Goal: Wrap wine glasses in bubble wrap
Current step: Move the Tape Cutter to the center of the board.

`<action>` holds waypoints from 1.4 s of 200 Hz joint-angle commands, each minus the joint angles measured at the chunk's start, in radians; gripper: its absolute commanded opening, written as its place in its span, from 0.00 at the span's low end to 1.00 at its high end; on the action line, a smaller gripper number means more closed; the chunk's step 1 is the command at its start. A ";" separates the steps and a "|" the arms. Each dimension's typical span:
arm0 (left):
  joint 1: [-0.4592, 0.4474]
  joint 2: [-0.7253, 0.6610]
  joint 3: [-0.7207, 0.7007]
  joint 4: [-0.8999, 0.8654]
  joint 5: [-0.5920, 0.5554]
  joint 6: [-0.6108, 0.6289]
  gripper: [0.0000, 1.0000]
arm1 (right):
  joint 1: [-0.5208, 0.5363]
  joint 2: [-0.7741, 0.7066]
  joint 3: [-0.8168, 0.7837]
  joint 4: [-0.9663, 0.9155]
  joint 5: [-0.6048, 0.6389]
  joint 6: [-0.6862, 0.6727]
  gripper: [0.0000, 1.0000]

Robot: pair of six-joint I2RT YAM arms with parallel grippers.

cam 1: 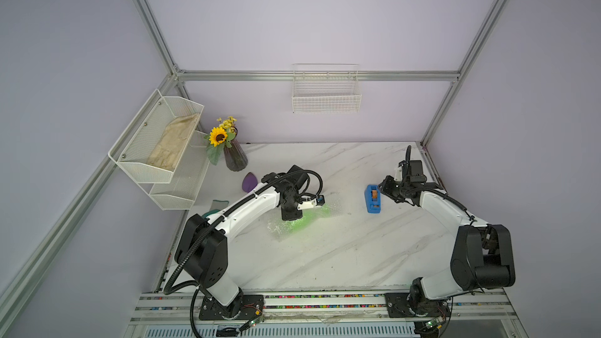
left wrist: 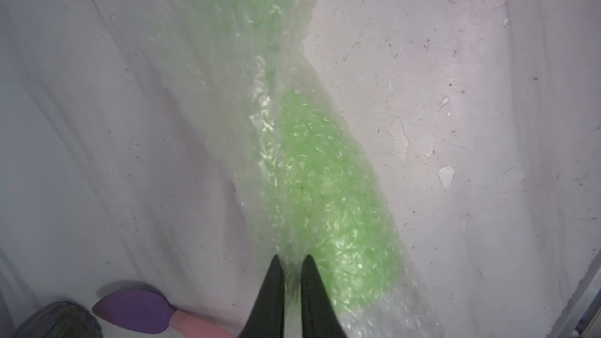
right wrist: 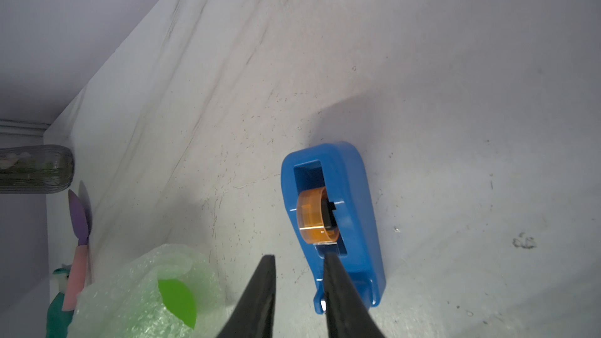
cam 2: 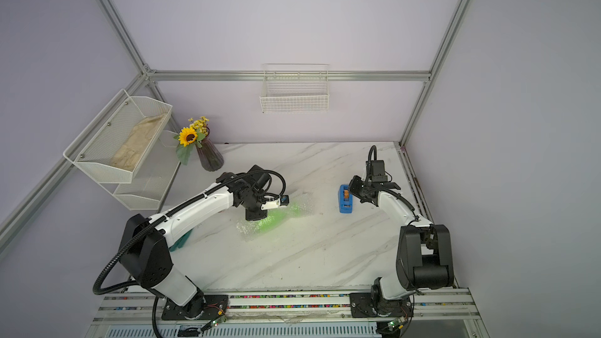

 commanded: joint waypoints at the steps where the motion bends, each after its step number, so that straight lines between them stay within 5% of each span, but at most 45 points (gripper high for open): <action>1: 0.000 -0.049 -0.080 0.106 -0.065 0.102 0.12 | -0.009 -0.003 -0.018 -0.008 -0.060 -0.033 0.30; 48: 0.000 -0.086 -0.219 0.290 -0.067 0.109 0.12 | -0.067 0.075 -0.045 0.020 -0.098 -0.112 0.32; 81: -0.001 -0.080 -0.223 0.301 -0.054 0.110 0.12 | -0.069 0.145 -0.051 0.082 -0.236 -0.113 0.35; 173: -0.001 -0.096 -0.226 0.299 -0.063 0.108 0.12 | -0.069 0.158 -0.109 0.102 -0.365 -0.084 0.34; 212: -0.003 -0.095 -0.227 0.300 -0.056 0.103 0.12 | -0.080 0.142 -0.137 0.094 -0.243 -0.054 0.36; 280: -0.014 -0.081 -0.221 0.298 -0.071 0.103 0.12 | -0.089 0.054 -0.168 0.149 -0.240 -0.024 0.39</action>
